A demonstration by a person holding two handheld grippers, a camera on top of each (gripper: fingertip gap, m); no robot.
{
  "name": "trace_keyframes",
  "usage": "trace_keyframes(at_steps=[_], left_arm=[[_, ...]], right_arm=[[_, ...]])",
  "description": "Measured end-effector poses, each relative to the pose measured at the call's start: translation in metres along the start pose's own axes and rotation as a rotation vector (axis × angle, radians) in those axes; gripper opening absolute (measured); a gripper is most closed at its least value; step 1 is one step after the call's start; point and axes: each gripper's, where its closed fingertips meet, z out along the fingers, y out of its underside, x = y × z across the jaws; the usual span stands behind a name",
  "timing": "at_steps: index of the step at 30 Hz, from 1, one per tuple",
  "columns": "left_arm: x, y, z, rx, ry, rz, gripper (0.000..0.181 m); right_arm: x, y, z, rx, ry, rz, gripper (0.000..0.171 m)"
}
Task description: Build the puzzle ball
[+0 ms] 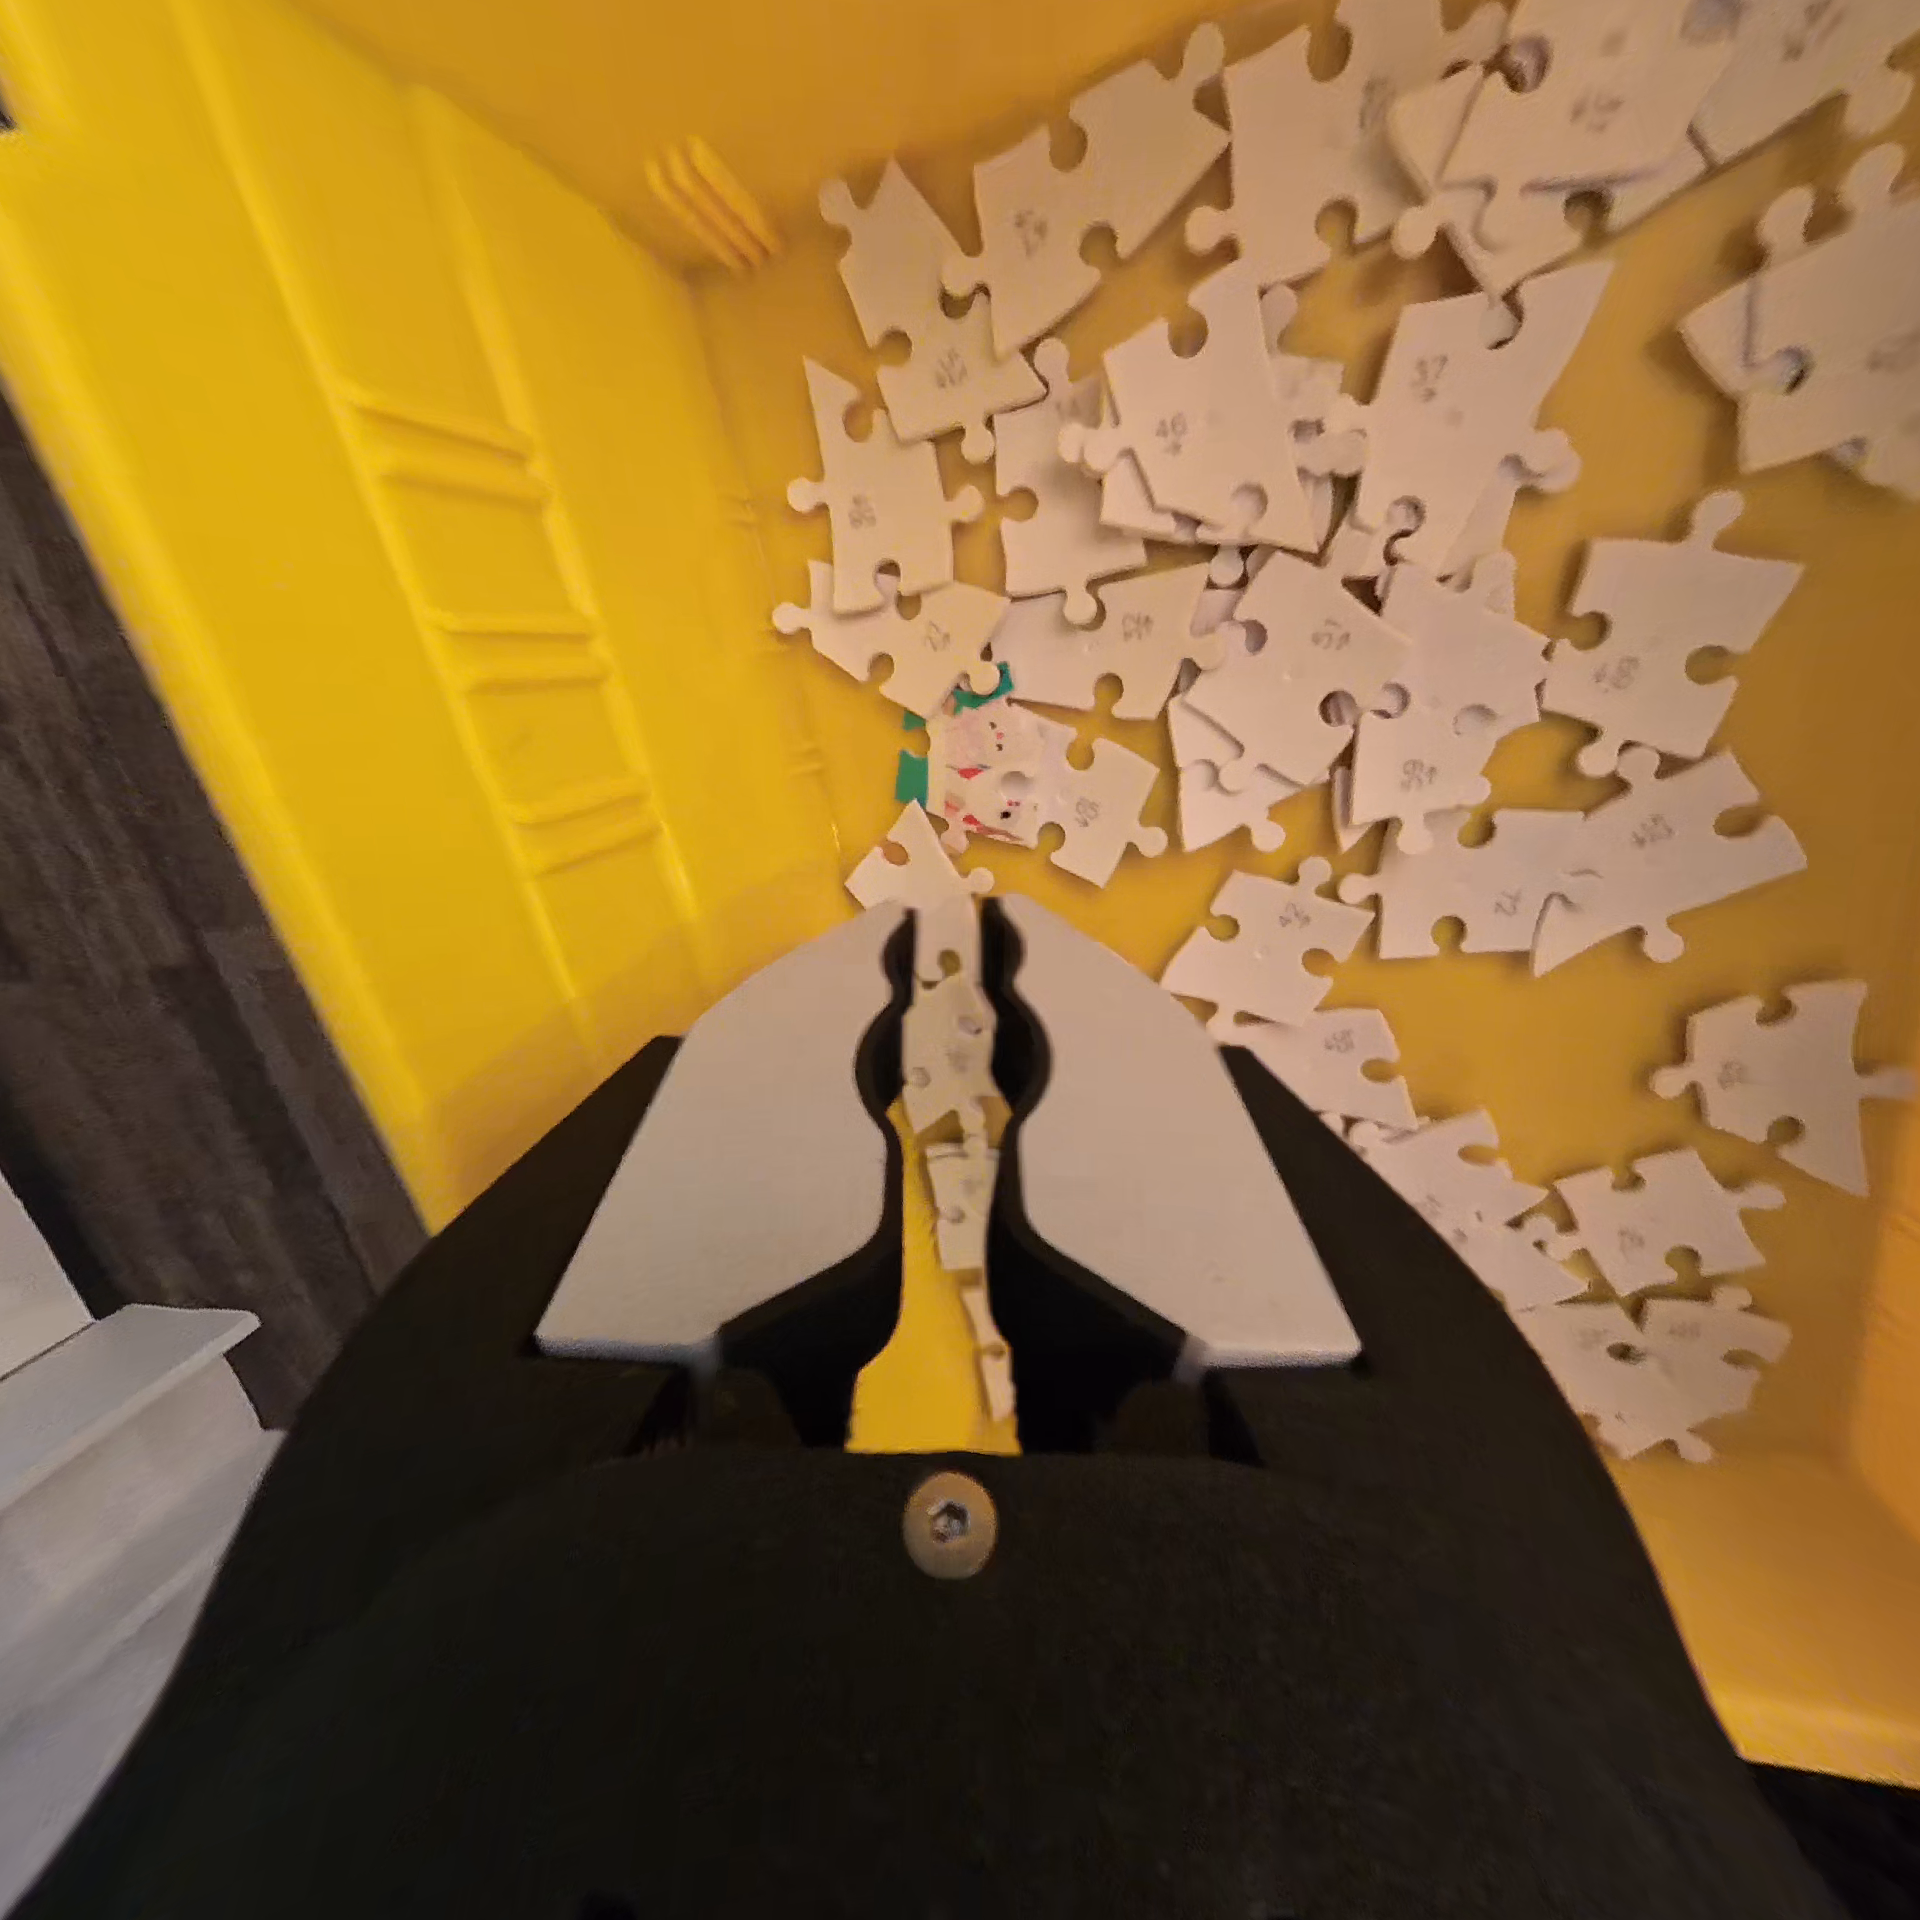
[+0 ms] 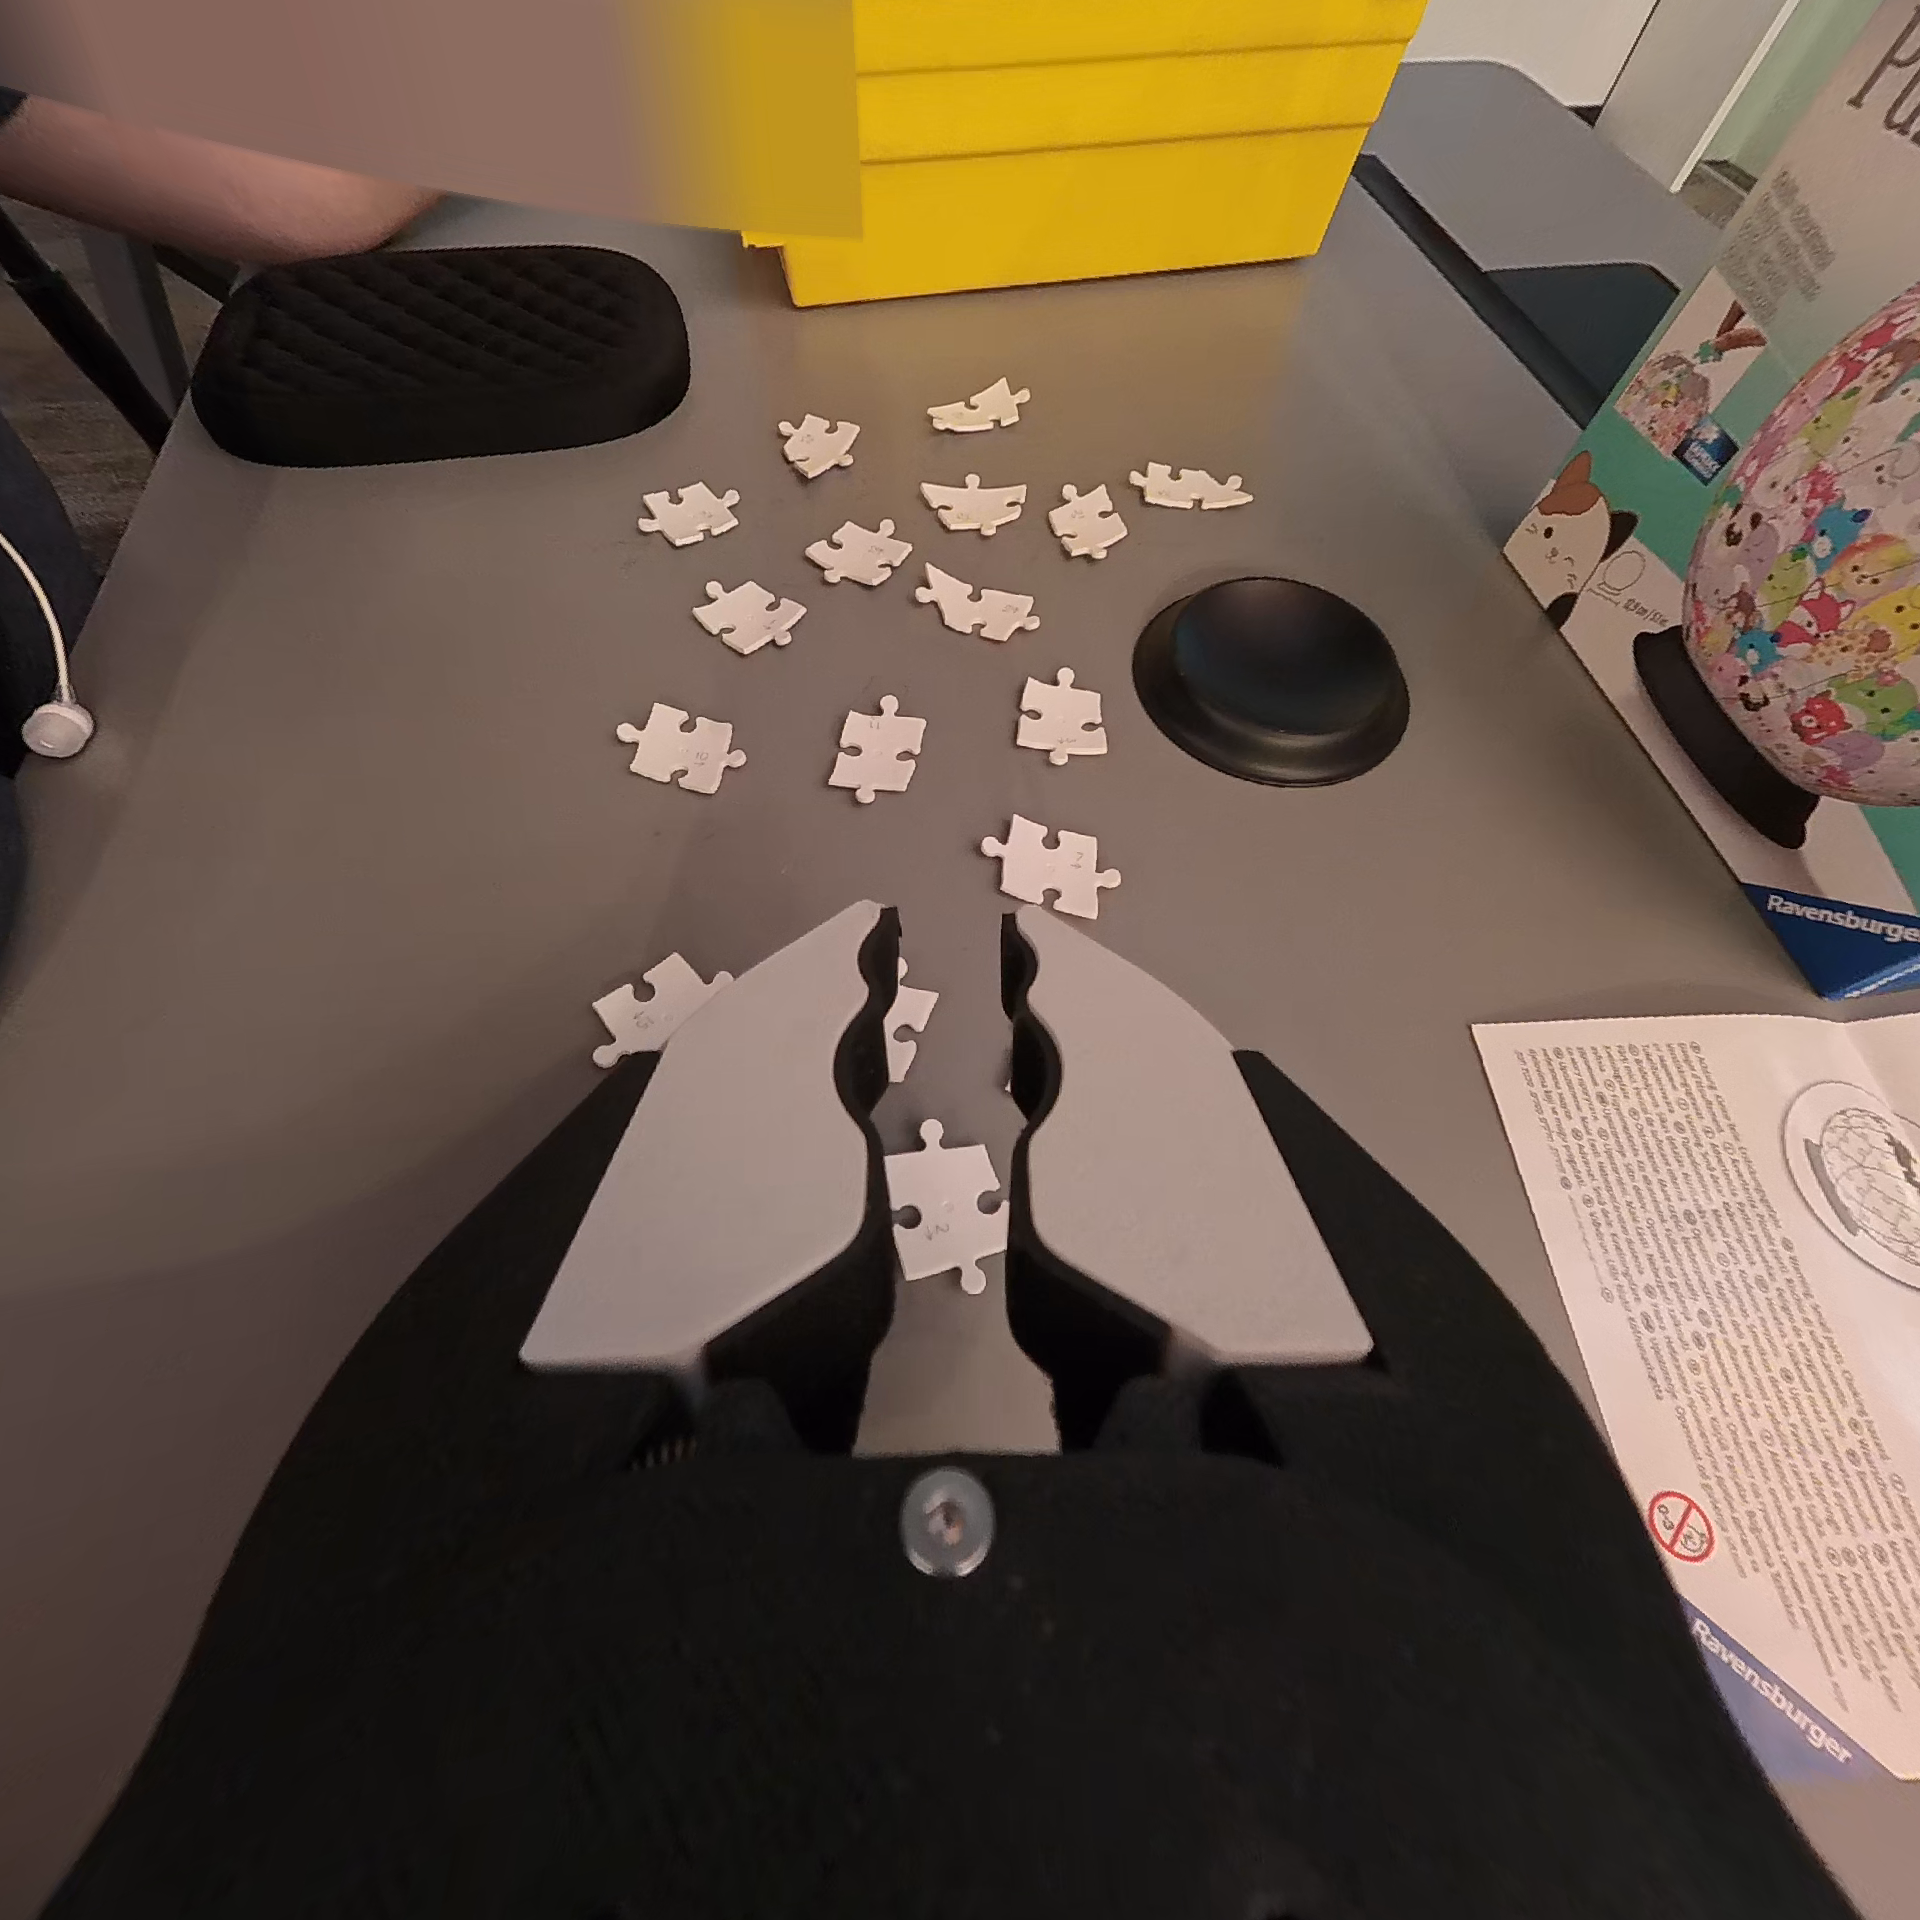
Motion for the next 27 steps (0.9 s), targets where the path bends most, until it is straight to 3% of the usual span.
trace_keyframes(at_steps=[3,4,9,12,19,24,27], left_arm=[[0.002,0.006,0.012,-0.061,0.005,-0.021,0.042],[0.003,0.006,0.014,-0.066,0.014,-0.022,0.043],[0.007,0.006,0.016,-0.059,0.075,-0.084,0.036],[0.017,0.009,0.015,-0.070,0.169,-0.121,0.021],[0.027,0.018,0.008,-0.110,0.218,-0.058,0.021],[0.008,0.008,-0.002,-0.037,0.137,-0.107,0.026],[0.011,0.014,0.004,-0.074,0.162,-0.098,0.027]], right_arm=[[0.000,-0.001,0.000,0.001,0.001,-0.003,0.020],[-0.001,-0.001,-0.001,0.002,0.000,-0.003,0.020],[-0.001,-0.001,-0.001,0.002,-0.001,-0.003,0.020],[-0.001,0.000,0.000,0.001,-0.003,-0.002,0.020],[-0.001,0.000,0.001,0.001,-0.006,0.000,0.020],[-0.002,0.001,0.002,-0.006,-0.012,0.000,0.020],[-0.002,0.001,0.002,-0.006,-0.013,0.000,0.020]])
